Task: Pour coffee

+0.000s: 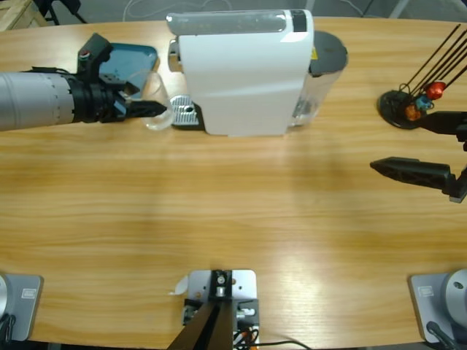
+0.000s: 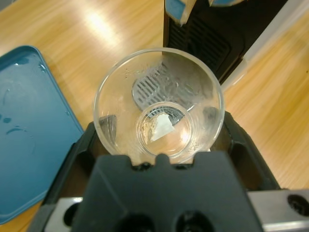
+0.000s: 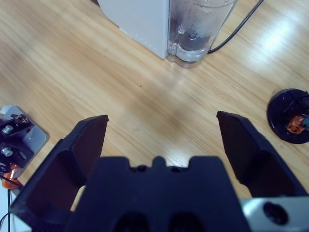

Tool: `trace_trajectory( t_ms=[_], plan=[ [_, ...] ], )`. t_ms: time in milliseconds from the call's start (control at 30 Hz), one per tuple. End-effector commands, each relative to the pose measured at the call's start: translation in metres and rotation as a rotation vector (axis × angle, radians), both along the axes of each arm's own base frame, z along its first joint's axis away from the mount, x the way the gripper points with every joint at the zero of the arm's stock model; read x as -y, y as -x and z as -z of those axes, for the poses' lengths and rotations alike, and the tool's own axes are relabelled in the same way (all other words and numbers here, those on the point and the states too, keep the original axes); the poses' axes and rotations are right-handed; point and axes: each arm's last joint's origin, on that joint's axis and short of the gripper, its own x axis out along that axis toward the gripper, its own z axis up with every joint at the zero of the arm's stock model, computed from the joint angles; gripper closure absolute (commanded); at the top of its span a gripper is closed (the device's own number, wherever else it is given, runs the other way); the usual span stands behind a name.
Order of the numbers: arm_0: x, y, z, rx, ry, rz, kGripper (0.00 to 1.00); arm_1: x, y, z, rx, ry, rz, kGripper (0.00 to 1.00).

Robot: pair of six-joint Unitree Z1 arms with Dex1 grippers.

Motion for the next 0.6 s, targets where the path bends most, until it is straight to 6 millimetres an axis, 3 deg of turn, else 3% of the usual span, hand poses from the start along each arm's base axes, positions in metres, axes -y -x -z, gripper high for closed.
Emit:
trace_trajectory(
  t_ms=[33, 600],
  plan=[
    [0.015, -0.020, 0.023, -0.043, -0.039, 0.041, 0.676, 0.003, 0.001, 0.010, -0.017, 0.015, -0.004, 0.018],
    [0.034, -0.041, 0.026, -0.038, -0.025, 0.063, 0.667, 0.003, -0.002, 0.011, -0.013, 0.013, 0.002, 0.018]
  ],
)
